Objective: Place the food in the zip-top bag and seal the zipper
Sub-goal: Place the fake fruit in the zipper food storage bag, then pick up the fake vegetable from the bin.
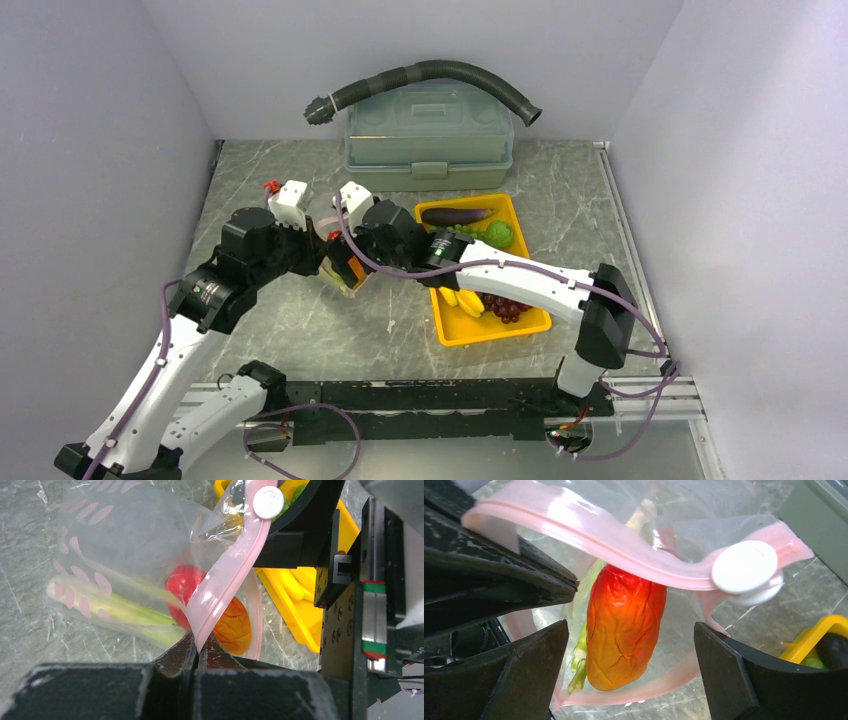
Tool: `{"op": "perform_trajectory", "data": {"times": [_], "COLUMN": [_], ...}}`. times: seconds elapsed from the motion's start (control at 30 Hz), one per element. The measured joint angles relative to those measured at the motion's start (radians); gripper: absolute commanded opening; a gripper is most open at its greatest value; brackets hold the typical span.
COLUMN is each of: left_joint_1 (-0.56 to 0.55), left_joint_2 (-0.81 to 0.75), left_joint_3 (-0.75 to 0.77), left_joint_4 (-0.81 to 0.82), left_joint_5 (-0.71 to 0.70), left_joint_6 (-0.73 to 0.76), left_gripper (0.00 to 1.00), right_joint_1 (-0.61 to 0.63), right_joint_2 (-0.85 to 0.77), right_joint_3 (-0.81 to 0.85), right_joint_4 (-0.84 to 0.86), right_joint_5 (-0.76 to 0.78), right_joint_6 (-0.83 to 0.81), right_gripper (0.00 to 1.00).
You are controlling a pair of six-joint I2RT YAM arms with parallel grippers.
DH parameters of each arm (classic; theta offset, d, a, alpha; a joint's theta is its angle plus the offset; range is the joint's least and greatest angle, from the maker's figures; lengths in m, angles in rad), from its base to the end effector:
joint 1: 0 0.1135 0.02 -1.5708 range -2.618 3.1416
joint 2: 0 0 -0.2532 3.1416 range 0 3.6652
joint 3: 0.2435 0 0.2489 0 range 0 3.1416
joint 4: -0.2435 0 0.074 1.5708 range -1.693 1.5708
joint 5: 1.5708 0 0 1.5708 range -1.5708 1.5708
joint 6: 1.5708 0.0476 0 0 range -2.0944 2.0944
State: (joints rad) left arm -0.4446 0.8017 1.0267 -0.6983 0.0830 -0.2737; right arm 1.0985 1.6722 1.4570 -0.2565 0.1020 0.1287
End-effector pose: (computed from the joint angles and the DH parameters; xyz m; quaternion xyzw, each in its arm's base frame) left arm 0.1554 -0.0784 0.3525 0.0943 0.8475 -0.2163 0.4755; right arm 0.1874 0.3563 0.3173 -0.3734 0.7659 0.2648 0.4515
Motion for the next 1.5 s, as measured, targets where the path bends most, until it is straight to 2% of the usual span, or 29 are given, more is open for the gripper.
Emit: {"op": "perform_trajectory", "data": {"times": [0.4, 0.73, 0.9, 1.03, 1.3, 1.5], "left_joint_1": [0.0, 0.0, 0.0, 0.0, 0.0, 0.0], "left_joint_2": [0.0, 0.001, 0.002, 0.008, 0.014, 0.014], "left_joint_3": [0.0, 0.0, 0.0, 0.0, 0.0, 0.0], "left_joint_4": [0.0, -0.001, -0.001, -0.002, -0.002, -0.002], "left_joint_5": [0.0, 0.0, 0.0, -0.001, -0.002, -0.002], "left_joint_6": [0.0, 0.0, -0.001, -0.001, -0.001, -0.001], "left_gripper": [0.0, 0.0, 0.0, 0.0, 0.0, 0.0], "right_joint_1": [0.0, -0.006, -0.027, -0.076, -0.296, -0.394], "right_joint_2": [-0.027, -0.317, -0.39, -0.405, -0.447, -0.398], "right_joint_3": [-0.016, -0.148, -0.153, -0.177, -0.364, -0.401], "right_joint_4": [-0.009, -0.005, -0.045, -0.113, -0.193, -0.22], "right_joint_5": [0.048, 0.151, 0.233, 0.278, 0.29, 0.319], "right_joint_6": [0.075, 0.116, 0.172, 0.233, 0.359, 0.398], "right_gripper": [1.0, 1.0, 1.0, 1.0, 0.96, 0.95]}}
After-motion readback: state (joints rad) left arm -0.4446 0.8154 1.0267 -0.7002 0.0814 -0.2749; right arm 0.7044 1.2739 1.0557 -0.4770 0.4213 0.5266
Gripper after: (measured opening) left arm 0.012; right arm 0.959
